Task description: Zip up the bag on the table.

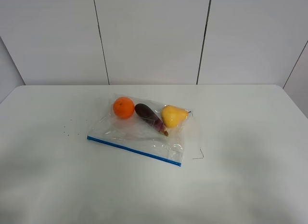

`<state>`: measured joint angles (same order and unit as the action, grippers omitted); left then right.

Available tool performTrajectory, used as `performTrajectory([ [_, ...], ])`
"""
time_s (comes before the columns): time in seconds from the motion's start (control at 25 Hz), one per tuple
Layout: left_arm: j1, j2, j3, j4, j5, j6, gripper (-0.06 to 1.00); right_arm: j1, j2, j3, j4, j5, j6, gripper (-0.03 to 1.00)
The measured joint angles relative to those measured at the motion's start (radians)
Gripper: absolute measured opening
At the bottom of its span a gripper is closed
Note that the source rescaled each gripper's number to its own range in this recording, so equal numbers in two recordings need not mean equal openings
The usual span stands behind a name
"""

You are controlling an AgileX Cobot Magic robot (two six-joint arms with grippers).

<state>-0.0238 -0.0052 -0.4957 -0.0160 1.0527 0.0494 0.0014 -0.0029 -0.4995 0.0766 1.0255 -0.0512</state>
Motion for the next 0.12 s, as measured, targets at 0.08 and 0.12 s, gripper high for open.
performTrajectory([
  [0.08, 0.0, 0.0, 0.0, 0.0, 0.0, 0.0, 0.96, 0.0, 0.0, 0.0, 0.0, 0.0, 0.0, 0.8],
  [0.12, 0.0, 0.0, 0.0, 0.0, 0.0, 0.0, 0.96, 0.0, 0.0, 0.0, 0.0, 0.0, 0.0, 0.8],
])
